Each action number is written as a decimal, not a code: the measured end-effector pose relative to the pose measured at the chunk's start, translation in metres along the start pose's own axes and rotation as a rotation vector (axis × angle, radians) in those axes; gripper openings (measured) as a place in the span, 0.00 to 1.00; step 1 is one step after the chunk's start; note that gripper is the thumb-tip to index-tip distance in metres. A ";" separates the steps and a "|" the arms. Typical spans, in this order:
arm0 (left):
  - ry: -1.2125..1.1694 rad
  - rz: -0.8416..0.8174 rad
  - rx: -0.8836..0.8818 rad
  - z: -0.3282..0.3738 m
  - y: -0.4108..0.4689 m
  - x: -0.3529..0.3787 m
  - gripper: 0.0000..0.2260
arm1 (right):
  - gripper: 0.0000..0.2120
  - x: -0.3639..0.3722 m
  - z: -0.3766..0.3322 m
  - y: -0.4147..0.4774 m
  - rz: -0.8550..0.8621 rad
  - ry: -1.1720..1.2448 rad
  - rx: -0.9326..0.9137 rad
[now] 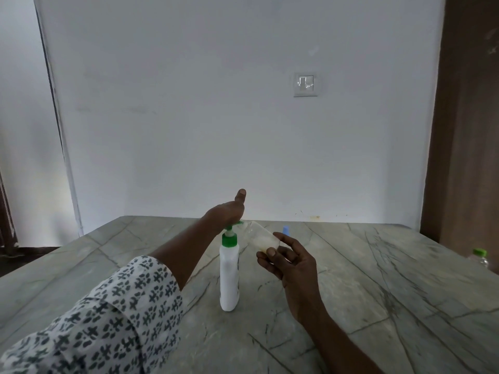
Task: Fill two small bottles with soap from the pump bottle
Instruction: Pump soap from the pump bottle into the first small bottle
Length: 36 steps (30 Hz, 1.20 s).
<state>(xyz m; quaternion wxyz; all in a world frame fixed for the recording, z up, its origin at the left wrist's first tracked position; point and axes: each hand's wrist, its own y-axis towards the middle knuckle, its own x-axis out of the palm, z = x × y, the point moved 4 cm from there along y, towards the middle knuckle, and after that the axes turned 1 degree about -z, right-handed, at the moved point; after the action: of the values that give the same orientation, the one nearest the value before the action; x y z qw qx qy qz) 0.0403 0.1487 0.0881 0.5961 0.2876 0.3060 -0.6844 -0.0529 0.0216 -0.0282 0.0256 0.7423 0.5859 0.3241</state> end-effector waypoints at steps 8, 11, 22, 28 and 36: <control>0.028 0.005 0.014 -0.002 0.001 0.006 0.37 | 0.19 -0.002 0.003 0.000 0.015 -0.021 0.003; -0.001 0.007 -0.004 -0.009 0.003 0.010 0.37 | 0.18 -0.002 0.004 -0.002 0.014 -0.042 0.016; -0.008 -0.005 0.006 -0.004 0.001 0.003 0.37 | 0.18 0.000 0.003 -0.001 0.007 -0.029 0.016; -0.005 -0.001 0.002 -0.002 -0.001 0.002 0.37 | 0.19 0.000 0.002 0.000 0.011 -0.007 0.016; -0.014 0.007 -0.018 -0.009 0.002 0.010 0.37 | 0.16 -0.003 0.006 -0.003 0.023 -0.051 0.029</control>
<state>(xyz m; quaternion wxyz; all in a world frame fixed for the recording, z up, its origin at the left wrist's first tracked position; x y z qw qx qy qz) 0.0411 0.1484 0.0746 0.6031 0.2784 0.3072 -0.6814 -0.0529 0.0221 -0.0351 0.0261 0.7573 0.5809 0.2971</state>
